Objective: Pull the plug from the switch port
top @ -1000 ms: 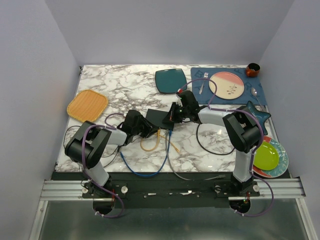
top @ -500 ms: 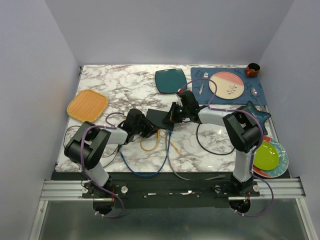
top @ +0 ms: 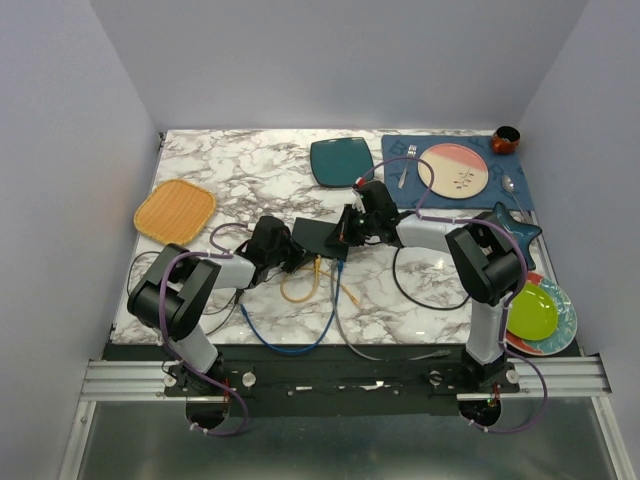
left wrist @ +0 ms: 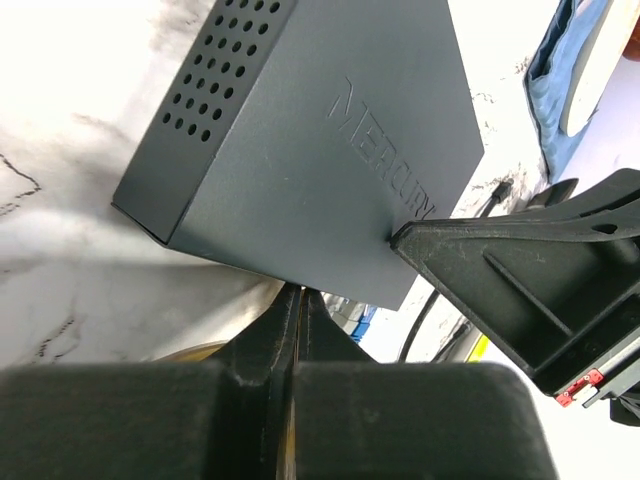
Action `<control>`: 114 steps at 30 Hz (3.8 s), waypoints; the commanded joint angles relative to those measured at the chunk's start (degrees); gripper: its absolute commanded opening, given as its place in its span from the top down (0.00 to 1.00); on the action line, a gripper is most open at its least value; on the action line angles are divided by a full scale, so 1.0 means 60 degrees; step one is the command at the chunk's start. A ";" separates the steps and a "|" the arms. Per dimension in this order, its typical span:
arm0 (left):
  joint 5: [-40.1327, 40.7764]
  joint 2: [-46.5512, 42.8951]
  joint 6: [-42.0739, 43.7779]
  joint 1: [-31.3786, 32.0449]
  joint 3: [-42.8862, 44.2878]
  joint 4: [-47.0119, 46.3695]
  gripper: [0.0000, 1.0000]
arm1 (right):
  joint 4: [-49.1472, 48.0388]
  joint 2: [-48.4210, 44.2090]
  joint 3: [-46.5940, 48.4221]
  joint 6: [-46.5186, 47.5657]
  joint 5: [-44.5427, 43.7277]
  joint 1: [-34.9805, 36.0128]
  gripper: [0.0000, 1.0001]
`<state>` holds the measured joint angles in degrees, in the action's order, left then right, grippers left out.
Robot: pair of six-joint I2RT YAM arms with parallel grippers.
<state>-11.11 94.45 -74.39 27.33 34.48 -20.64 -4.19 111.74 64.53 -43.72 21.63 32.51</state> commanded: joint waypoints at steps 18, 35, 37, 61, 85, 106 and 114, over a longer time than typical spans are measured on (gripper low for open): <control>0.0433 0.0048 0.0269 -0.0044 -0.0956 -0.0351 0.22 | 0.1210 0.0434 -0.0253 0.0300 -0.0895 -0.0013 0.99; -0.0315 0.1146 0.0153 -0.0058 -0.1425 -0.2754 0.32 | 0.1225 0.0507 -0.0194 0.0286 -0.0909 -0.0028 0.99; -0.0461 0.1235 0.0152 -0.0029 -0.1469 -0.3150 0.33 | 0.1225 0.0536 -0.0208 0.0286 -0.0880 -0.0013 0.99; -0.0770 0.1880 0.0372 -0.0029 -0.1938 -0.4162 0.68 | 0.1239 0.0478 -0.0238 0.0329 -0.0953 -0.0028 0.99; -0.0931 0.2026 0.0591 -0.0029 -0.1909 -0.4077 0.59 | 0.1225 0.0536 -0.0223 0.0315 -0.0924 -0.0014 0.99; -0.0154 0.1367 0.1119 0.0147 -0.1323 -0.2169 1.00 | 0.1225 0.0434 -0.0253 0.0359 -0.0953 -0.0013 0.99; -0.0301 0.1396 0.1002 0.0147 -0.1513 -0.2756 1.00 | 0.1517 -0.0532 -0.0268 0.0694 -0.1333 0.0220 0.99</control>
<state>-15.31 100.71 -70.28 27.40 27.40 -44.69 -3.29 110.91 64.51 -43.22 19.94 32.73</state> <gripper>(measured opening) 0.052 0.012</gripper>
